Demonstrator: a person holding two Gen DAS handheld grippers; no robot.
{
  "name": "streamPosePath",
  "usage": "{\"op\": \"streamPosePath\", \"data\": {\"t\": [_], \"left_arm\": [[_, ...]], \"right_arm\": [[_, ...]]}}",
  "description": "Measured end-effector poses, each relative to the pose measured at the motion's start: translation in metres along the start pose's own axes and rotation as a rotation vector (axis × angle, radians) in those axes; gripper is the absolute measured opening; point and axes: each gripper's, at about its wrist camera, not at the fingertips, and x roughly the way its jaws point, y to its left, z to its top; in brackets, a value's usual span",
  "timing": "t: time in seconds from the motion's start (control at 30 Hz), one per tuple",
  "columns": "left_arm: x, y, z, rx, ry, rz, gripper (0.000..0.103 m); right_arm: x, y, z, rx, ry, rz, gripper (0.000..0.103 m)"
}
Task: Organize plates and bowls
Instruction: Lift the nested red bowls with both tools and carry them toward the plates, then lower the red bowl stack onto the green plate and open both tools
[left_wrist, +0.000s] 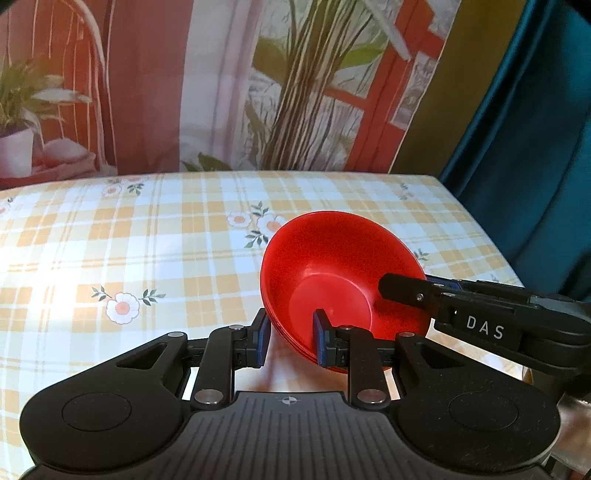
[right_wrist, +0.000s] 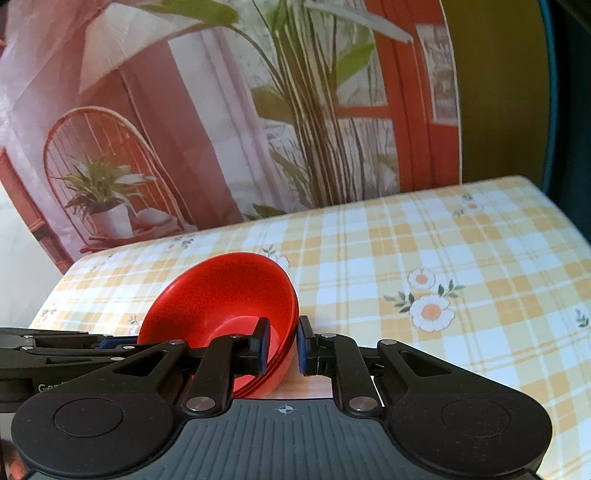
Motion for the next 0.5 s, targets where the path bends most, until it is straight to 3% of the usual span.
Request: {"op": "streamPosePath", "data": {"t": [0.5], "left_arm": [[-0.064, 0.001, -0.02, -0.016, -0.061, 0.036, 0.026]], "right_arm": [[-0.044, 0.036, -0.005, -0.013, -0.044, 0.051, 0.014]]}}
